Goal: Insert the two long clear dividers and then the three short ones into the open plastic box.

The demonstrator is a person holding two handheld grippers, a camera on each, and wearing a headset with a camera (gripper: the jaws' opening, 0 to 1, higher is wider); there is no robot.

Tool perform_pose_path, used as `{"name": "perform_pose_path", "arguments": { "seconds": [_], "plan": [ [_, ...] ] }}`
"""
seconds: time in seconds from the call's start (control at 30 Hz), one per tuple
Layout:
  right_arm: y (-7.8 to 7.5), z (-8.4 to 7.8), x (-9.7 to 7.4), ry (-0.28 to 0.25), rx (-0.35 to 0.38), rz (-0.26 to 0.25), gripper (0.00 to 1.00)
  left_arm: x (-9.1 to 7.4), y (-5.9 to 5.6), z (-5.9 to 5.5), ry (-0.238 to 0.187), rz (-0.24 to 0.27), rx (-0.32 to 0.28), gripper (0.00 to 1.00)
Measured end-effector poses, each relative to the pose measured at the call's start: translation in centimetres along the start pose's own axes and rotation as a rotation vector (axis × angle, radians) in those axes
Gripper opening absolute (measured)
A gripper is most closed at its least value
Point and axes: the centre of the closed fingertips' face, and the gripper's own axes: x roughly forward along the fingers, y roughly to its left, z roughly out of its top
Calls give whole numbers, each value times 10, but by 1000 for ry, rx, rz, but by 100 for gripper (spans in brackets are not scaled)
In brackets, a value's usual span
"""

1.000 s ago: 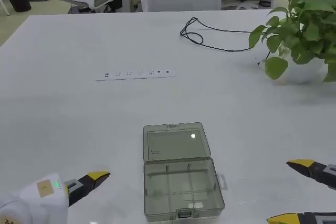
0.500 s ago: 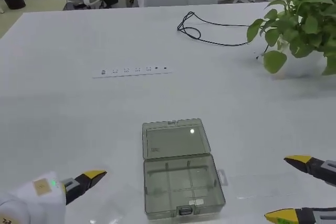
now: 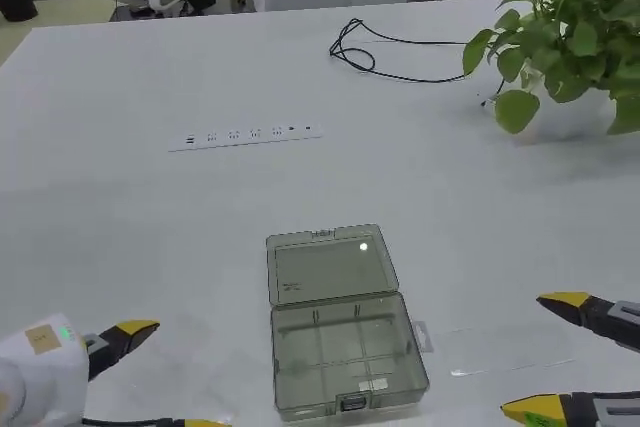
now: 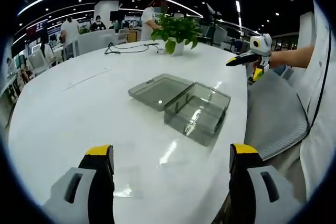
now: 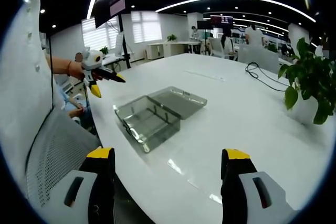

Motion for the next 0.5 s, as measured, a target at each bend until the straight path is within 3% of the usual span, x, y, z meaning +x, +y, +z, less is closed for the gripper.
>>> {"name": "perform_pose_path", "arguments": {
  "seconds": [0.3,0.43,0.5],
  "plan": [
    [1,1,-1,-5,11,-6,82,-2,26,-11,96,64,-44,79],
    [3,1,0,-6,15,-5,82,-1,31,-14,138,79,-62,73],
    [4,1,0,-8,19,-4,81,-1,36,-20,180,94,-64,70]
  ]
}}
